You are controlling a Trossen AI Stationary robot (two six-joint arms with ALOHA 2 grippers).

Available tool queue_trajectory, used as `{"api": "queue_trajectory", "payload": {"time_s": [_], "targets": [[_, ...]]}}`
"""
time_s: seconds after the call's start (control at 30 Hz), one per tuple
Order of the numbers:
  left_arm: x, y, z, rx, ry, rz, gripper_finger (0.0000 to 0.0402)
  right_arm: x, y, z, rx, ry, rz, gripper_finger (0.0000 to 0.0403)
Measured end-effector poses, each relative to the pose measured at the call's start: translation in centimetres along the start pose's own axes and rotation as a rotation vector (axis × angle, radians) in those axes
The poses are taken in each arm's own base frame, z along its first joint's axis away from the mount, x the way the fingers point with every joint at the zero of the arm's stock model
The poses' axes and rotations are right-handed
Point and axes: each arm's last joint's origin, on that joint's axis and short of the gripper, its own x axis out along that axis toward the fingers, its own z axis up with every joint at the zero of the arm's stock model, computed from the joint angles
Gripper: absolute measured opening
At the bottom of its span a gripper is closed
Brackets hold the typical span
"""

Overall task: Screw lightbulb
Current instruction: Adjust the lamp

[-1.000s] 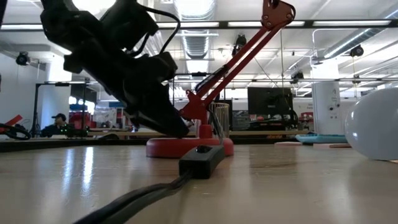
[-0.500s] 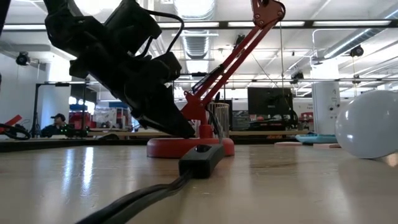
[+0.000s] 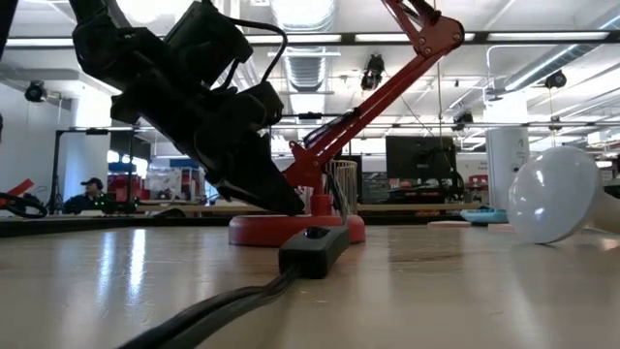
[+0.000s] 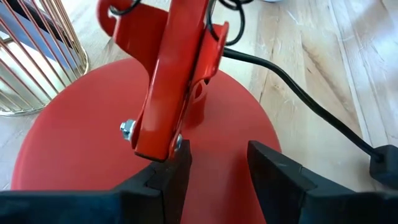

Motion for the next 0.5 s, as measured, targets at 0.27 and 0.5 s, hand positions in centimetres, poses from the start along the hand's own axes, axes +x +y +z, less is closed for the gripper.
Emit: {"api": "queue_trajectory", "payload": {"time_s": [0.27,0.5], "targets": [[0.0,0.0,0.0,-0.004,-0.004,0.007,0.0155,2.7,-0.5,-0.8,-0.011,0.040,-0.015,0.0032],[0.0,0.0,0.1,-0.012,-0.010,0.009,0.0155,4.6,-0.9,-1.7,-0.014,0.086,-0.018,0.0032]]}}
